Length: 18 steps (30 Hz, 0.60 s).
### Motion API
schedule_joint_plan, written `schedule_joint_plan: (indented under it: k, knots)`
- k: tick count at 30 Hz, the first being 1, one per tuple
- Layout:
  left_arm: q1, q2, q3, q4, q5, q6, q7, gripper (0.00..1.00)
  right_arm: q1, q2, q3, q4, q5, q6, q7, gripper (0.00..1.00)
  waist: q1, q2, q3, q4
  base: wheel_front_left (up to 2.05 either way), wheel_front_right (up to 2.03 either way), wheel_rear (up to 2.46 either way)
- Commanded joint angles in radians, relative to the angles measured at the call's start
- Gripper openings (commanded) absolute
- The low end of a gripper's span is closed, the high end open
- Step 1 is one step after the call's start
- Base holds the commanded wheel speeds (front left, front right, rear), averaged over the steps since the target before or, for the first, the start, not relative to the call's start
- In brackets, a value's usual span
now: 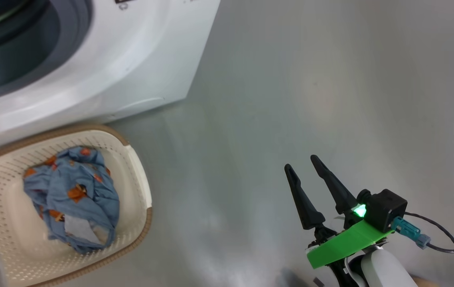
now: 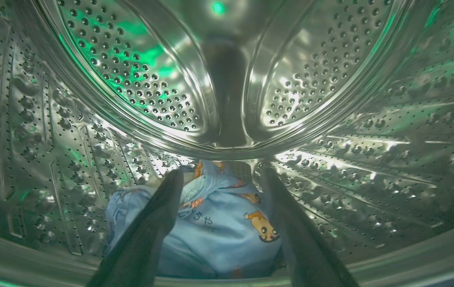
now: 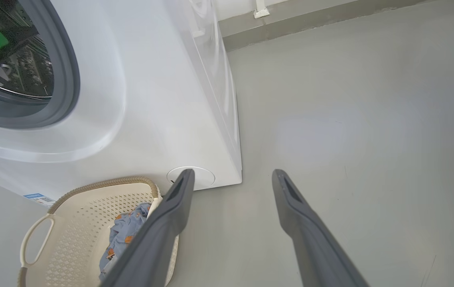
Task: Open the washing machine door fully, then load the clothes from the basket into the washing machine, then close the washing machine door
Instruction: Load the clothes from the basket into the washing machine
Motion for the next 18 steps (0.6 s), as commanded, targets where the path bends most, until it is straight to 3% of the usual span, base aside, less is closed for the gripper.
schedule_joint_plan:
  k: [1,18]
  knots:
    - [0.042,0.024,0.017,-0.048,-0.012,0.008,-0.006,1.00,0.023,-0.003,0.022,-0.013,0.013,0.002,-0.005,1.00,0.0001,0.0000,-0.056,0.025,0.00,0.00,0.00]
    - [0.489,-0.130,0.069,-0.238,-0.045,-0.041,-0.006,1.00,0.085,-0.003,0.027,0.043,-0.003,0.002,-0.005,1.00,0.0001,0.0000,-0.337,0.120,0.00,0.00,0.00]
